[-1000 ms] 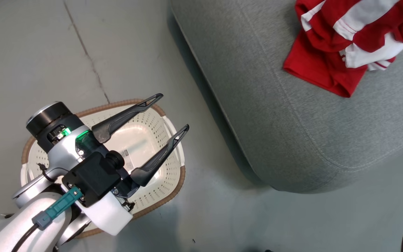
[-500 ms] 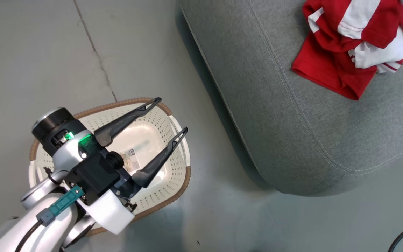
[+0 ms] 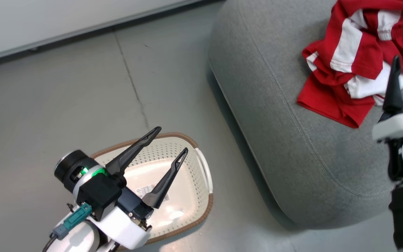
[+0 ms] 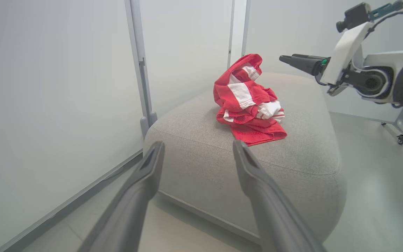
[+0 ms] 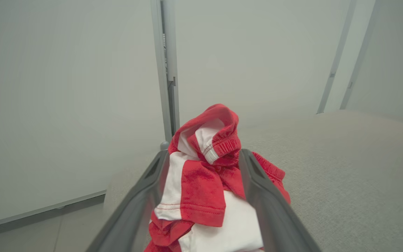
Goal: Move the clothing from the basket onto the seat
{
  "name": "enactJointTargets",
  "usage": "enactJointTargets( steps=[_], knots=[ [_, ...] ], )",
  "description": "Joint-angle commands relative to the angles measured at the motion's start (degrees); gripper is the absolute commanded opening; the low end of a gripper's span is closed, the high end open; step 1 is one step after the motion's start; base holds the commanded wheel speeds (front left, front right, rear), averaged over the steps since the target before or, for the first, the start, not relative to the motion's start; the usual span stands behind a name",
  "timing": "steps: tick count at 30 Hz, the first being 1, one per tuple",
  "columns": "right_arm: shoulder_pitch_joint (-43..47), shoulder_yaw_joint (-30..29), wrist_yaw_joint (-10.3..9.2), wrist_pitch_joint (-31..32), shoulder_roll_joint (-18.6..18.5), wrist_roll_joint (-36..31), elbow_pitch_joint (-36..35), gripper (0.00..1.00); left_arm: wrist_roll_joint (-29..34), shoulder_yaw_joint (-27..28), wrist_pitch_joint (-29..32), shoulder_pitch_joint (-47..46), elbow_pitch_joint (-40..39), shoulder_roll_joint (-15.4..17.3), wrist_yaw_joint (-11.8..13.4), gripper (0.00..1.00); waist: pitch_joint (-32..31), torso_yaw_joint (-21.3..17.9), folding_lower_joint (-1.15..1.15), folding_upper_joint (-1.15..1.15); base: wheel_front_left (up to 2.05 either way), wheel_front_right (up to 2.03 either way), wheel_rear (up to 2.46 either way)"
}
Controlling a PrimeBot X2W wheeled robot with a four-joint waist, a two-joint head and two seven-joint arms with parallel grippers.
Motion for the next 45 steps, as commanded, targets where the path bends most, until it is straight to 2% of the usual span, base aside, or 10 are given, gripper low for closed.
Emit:
enactJointTargets(
  steps=[1, 7, 16, 22, 28, 32, 37, 45],
  knots=[
    [1.6, 0.4, 0.02, -0.2, 0.0, -0.3, -0.9, 1.00, -0.4, 0.0, -0.3, 0.9, 0.4, -0.1, 0.5, 1.00, -3.2, 3.1, 0.00, 0.00, 0.00, 0.00, 0.00],
    [12.1, 5.3, 0.02, 0.7, 2.0, -0.3, -10.8, 1.00, -2.2, 0.4, -1.6, 5.0, 2.5, -2.3, 3.3, 1.00, -8.0, 7.5, 0.00, 0.00, 0.00, 0.00, 0.00],
    [23.3, 11.9, 0.02, 4.6, 2.2, 3.1, -22.6, 1.00, -4.7, 3.1, -3.2, 9.2, 5.0, -3.9, 6.5, 1.00, -12.4, 14.6, 0.00, 0.00, 0.00, 0.00, 0.00],
    [28.7, 15.1, 0.02, 6.1, 2.2, 6.3, -26.2, 1.00, -7.4, 9.0, -4.1, 12.7, 7.0, -4.5, 9.9, 1.00, -14.8, 18.1, 0.00, 0.00, 0.00, 0.00, 0.00],
    [31.9, 15.1, 0.02, 6.0, 2.2, 7.5, -27.0, 1.00, -7.9, 15.0, -4.3, 15.3, 6.8, -5.2, 11.1, 1.00, -16.1, 20.1, 0.00, 0.00, 0.00, 0.00, 0.00],
    [34.2, 14.5, 0.02, 5.8, 2.2, 8.1, -27.3, 1.00, -7.1, 19.9, -4.3, 18.1, 6.1, -6.1, 11.5, 1.00, -17.1, 20.8, 0.00, 0.00, 0.00, 0.00, 0.00],
    [36.1, 13.9, 0.02, 6.3, 2.2, 7.9, -28.0, 1.00, -5.5, 24.5, -4.3, 21.1, 5.4, -7.0, 10.4, 1.00, -17.6, 20.9, 0.00, 0.00, 0.00, 0.00, 0.00],
    [38.4, 12.9, 0.02, 7.1, 2.2, 7.4, -29.1, 1.00, -2.9, 25.7, -4.3, 23.6, 6.7, -8.7, 7.4, 1.00, -19.0, 21.0, 0.00, 0.00, 0.00, 0.00, 0.00]
  ],
)
